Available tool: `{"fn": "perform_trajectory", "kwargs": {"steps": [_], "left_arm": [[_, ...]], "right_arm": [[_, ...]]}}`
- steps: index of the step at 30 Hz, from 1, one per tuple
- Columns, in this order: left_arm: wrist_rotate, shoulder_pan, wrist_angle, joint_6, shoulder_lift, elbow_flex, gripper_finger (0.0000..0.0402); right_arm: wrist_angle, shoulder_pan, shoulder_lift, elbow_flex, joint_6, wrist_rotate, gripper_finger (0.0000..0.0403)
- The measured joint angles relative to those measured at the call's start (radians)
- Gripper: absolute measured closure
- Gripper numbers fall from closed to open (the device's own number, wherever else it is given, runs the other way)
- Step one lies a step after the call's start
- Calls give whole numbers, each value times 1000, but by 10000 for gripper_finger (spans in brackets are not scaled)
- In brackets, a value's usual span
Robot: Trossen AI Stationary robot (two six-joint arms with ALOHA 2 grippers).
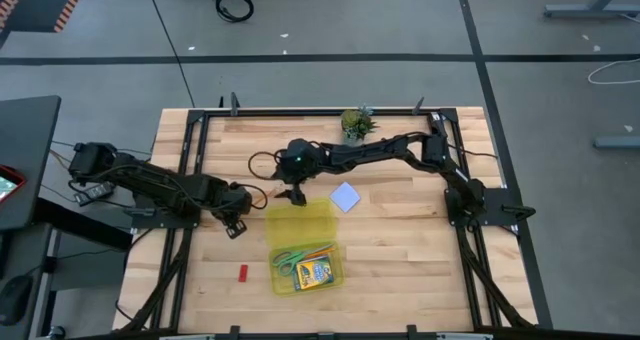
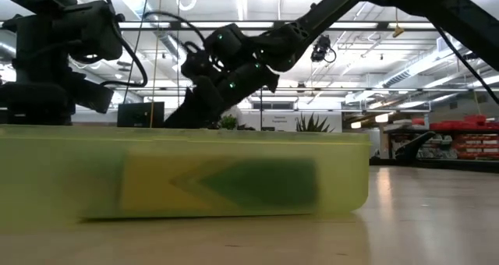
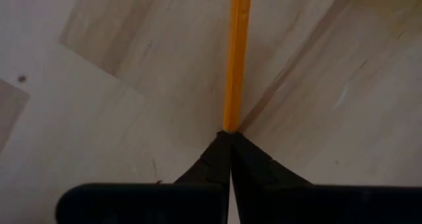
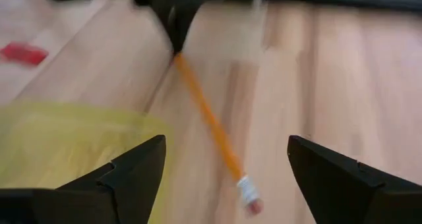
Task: Pack school essentials
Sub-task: Put the orange pencil into the yellow supply box
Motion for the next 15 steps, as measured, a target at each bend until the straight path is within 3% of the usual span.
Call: {"fn": "perform_trajectory", "kwargs": {"steps": [5, 15], "left_arm": [[-12, 0, 5, 29, 0, 0, 387], [-29, 0, 11, 77, 0, 0, 391]], "right_arm": [[2, 5, 37, 0, 0, -47, 94], [2, 6, 45, 0, -7, -43, 131]]}}
